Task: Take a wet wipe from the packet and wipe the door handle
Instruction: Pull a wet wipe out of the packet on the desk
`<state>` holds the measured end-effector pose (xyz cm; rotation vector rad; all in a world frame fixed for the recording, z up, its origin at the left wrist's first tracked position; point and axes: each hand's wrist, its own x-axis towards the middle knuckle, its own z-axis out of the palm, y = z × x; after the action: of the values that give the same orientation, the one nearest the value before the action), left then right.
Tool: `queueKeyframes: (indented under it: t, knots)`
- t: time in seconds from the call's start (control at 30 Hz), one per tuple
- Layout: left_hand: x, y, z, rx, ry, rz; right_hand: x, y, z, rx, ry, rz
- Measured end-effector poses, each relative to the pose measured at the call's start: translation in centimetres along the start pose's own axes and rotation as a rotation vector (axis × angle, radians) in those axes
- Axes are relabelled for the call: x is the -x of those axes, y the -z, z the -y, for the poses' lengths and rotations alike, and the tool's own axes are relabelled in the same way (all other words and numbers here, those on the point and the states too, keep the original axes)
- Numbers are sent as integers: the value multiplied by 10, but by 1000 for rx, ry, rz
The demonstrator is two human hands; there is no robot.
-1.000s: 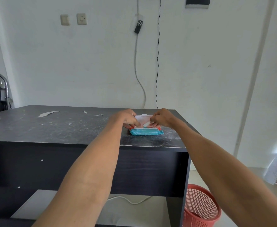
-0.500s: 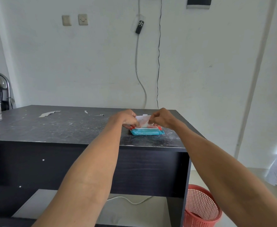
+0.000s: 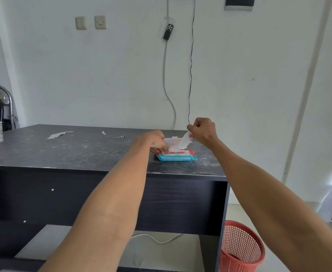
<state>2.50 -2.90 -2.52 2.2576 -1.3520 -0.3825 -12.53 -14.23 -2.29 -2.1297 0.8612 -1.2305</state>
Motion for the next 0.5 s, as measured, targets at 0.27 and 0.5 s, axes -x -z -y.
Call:
queueKeyframes:
  t: [0.27,0.5]
  knots:
    - [0,0,4,-27,-123,-73,-4,24,3,14,-147,-249]
    - [3,6,8,43,-182,-33,-2,20,-1,8,-150,-204]
